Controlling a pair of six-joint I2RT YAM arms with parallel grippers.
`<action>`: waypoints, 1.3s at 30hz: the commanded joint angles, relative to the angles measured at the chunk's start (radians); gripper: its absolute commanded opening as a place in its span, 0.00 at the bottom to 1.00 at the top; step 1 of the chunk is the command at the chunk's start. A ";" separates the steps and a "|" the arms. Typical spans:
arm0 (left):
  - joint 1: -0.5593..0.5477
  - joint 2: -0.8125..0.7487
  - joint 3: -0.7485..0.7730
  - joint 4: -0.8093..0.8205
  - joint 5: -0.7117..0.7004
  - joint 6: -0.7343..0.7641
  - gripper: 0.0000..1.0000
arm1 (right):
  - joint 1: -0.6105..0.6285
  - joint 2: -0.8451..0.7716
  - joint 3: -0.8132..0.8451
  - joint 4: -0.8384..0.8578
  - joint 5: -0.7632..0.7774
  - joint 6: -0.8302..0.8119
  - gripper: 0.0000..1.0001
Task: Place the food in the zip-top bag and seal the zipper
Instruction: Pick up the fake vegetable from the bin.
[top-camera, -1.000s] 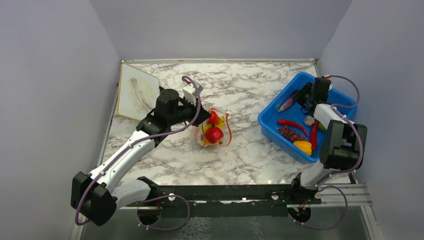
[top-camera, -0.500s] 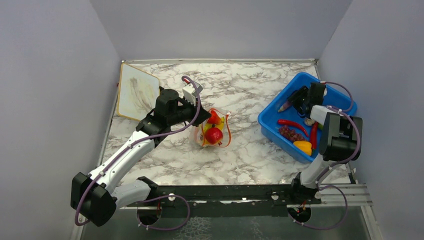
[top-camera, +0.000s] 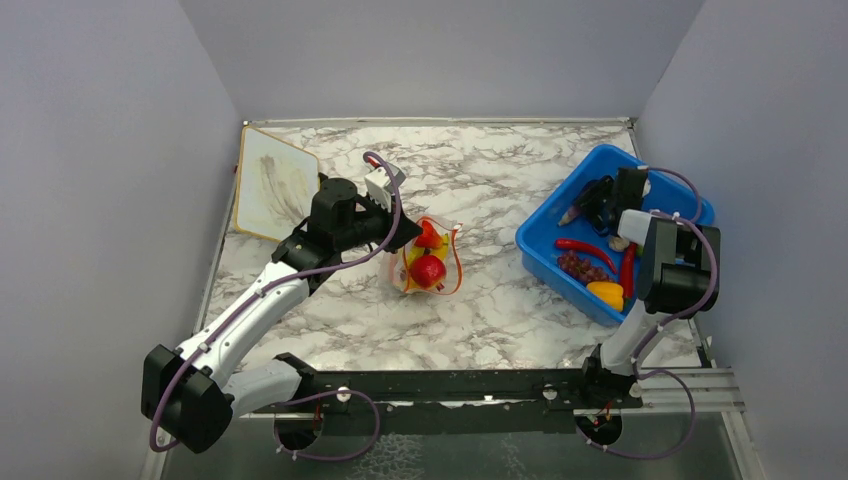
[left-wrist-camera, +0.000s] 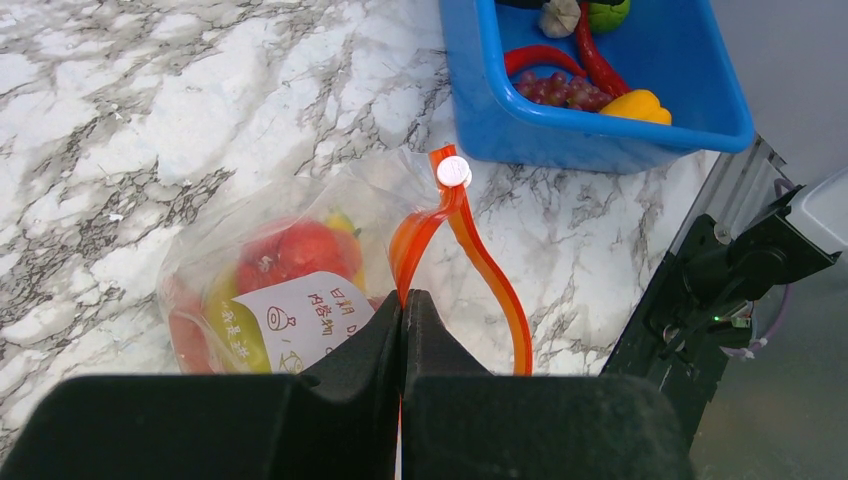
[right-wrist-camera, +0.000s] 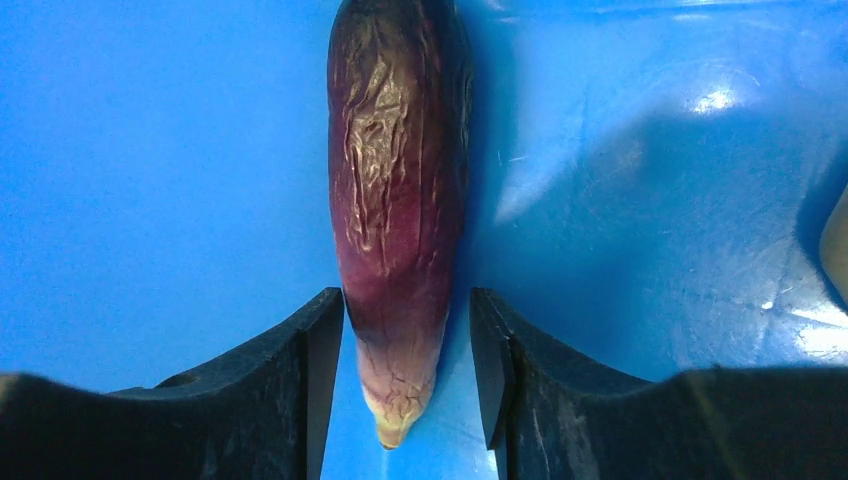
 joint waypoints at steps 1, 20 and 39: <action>0.000 -0.033 -0.007 0.031 -0.001 0.007 0.00 | -0.008 0.028 0.028 0.027 -0.005 -0.006 0.47; -0.001 -0.019 -0.008 0.027 -0.017 0.016 0.00 | -0.008 -0.065 -0.056 0.055 -0.008 -0.081 0.22; 0.000 -0.011 -0.005 0.016 -0.031 0.024 0.00 | -0.008 -0.393 -0.157 -0.027 0.062 -0.195 0.19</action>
